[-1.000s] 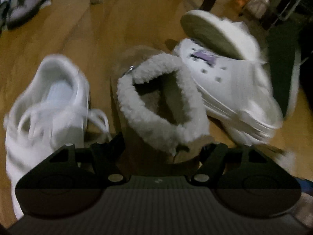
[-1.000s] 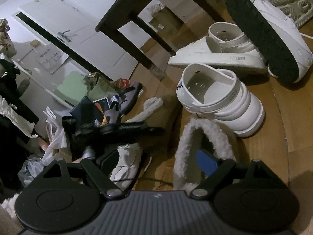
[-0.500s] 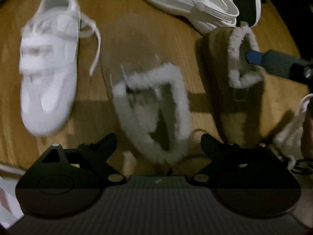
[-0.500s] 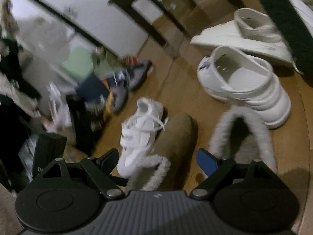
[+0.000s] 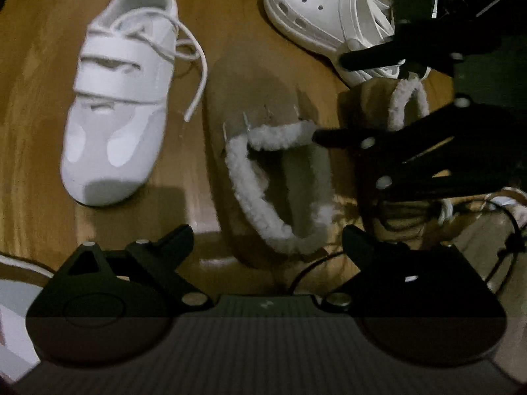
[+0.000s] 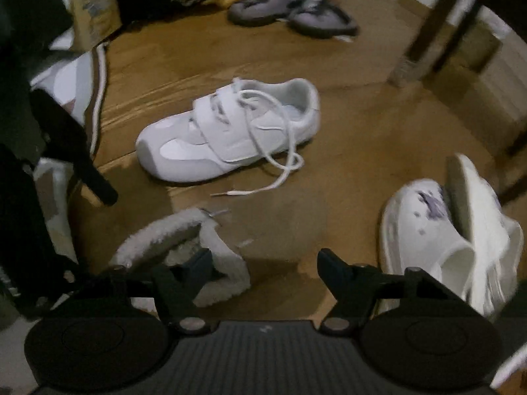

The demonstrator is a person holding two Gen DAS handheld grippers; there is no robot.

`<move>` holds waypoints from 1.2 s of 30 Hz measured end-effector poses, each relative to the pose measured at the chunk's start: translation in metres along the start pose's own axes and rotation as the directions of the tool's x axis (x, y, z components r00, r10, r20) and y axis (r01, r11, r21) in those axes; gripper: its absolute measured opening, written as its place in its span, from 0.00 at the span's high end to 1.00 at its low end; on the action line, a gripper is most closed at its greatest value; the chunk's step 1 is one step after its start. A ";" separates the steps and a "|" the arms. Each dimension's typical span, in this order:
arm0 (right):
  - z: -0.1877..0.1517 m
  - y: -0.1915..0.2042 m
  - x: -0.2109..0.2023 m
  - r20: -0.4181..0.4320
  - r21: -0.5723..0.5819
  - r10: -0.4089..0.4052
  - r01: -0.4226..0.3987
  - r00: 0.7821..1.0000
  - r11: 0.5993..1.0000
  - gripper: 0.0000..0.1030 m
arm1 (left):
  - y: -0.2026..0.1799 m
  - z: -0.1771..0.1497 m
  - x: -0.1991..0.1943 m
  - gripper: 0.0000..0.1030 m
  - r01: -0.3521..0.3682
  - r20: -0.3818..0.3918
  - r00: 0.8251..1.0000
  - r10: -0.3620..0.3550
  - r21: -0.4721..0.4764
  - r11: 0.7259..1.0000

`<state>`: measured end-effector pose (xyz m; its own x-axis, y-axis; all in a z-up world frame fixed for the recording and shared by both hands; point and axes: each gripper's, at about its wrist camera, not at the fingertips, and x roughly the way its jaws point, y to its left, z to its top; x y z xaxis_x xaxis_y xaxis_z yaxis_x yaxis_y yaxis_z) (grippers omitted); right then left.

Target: Organize scattered shoes

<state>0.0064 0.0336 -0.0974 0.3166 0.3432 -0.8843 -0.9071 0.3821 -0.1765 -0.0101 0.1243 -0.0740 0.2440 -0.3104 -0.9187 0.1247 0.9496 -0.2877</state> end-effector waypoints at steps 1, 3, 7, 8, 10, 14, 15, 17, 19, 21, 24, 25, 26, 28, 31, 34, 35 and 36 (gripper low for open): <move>0.002 0.002 0.004 -0.007 -0.018 0.005 -0.005 1.000 1.000 0.31 | -0.001 0.001 0.000 0.05 -0.009 -0.004 1.000 0.009 0.010 1.000; 0.005 0.005 0.014 -0.023 -0.054 0.013 -0.014 1.000 0.998 0.30 | -0.001 0.002 0.000 0.05 -0.004 -0.020 1.000 0.004 0.001 1.000; 0.012 0.012 0.046 -0.075 -0.087 0.002 -0.008 0.997 0.996 0.30 | -0.001 0.003 0.001 0.05 0.002 -0.032 0.999 -0.003 -0.023 1.000; 0.012 0.015 0.053 -0.072 -0.094 -0.014 0.008 0.997 0.996 0.31 | -0.001 0.003 0.002 0.05 -0.002 -0.037 0.999 0.001 -0.023 1.000; 0.010 0.016 0.063 -0.058 -0.098 -0.040 0.034 0.998 0.995 0.30 | -0.001 0.004 0.004 0.05 -0.001 -0.045 0.999 0.000 -0.025 1.000; 0.004 0.020 0.077 -0.025 -0.070 -0.099 0.097 0.995 0.993 0.30 | 0.000 0.002 0.003 0.05 0.005 -0.062 0.998 -0.008 -0.036 0.999; 0.003 0.022 0.081 -0.017 -0.074 -0.120 0.118 0.993 0.990 0.37 | 0.001 0.001 0.003 0.05 0.004 -0.064 0.998 -0.007 -0.039 0.999; 0.001 0.025 0.085 0.002 -0.076 -0.173 0.172 0.985 0.982 0.52 | 0.004 0.000 0.002 0.05 -0.002 -0.065 0.998 -0.001 -0.053 0.999; -0.001 0.017 0.078 0.025 0.021 -0.197 0.197 0.980 0.980 0.72 | 0.006 -0.002 0.000 0.04 0.003 -0.058 0.998 -0.007 -0.062 0.998; -0.002 0.007 0.072 0.036 0.115 -0.197 0.192 0.980 0.975 0.79 | 0.008 -0.003 -0.003 0.03 0.016 -0.047 0.999 -0.019 -0.067 0.998; -0.011 -0.010 0.062 0.021 0.210 -0.198 0.189 0.980 0.959 0.80 | 0.005 0.000 -0.009 0.02 0.021 -0.021 1.000 -0.022 -0.044 0.999; -0.014 -0.017 0.059 0.016 0.254 -0.191 0.181 0.981 0.950 0.80 | 0.003 0.001 -0.010 0.02 0.014 -0.015 1.000 -0.014 -0.033 0.999; -0.016 -0.024 0.056 0.011 0.297 -0.183 0.172 0.983 0.939 0.80 | 0.002 0.002 -0.012 0.02 0.010 -0.007 1.000 -0.010 -0.022 1.000; -0.023 -0.044 0.047 0.019 0.421 -0.129 0.109 0.991 0.901 0.80 | -0.001 0.003 -0.016 0.02 0.013 0.016 1.000 -0.013 -0.001 1.000; -0.034 -0.069 0.034 0.056 0.575 -0.055 0.012 0.997 0.818 0.80 | -0.005 0.006 -0.018 0.00 0.049 0.055 0.997 -0.051 0.037 0.998; -0.045 -0.082 0.023 0.088 0.662 -0.041 -0.027 0.995 0.749 0.80 | -0.012 0.009 -0.021 0.00 0.082 0.087 0.992 -0.087 0.065 0.995; -0.049 -0.085 0.018 0.100 0.684 -0.054 -0.029 0.993 0.729 0.80 | -0.014 0.010 -0.024 0.00 0.091 0.099 0.990 -0.099 0.075 0.993; -0.050 -0.087 0.015 0.113 0.693 -0.062 -0.034 0.992 0.720 0.80 | -0.017 0.010 -0.026 0.00 0.100 0.107 0.988 -0.108 0.084 0.991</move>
<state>0.0765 -0.0376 -0.1165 0.4015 0.4133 -0.8173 -0.4719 0.8582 0.2021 -0.0088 0.1162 -0.0422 0.3302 -0.4143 -0.8481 0.2287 0.9069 -0.3540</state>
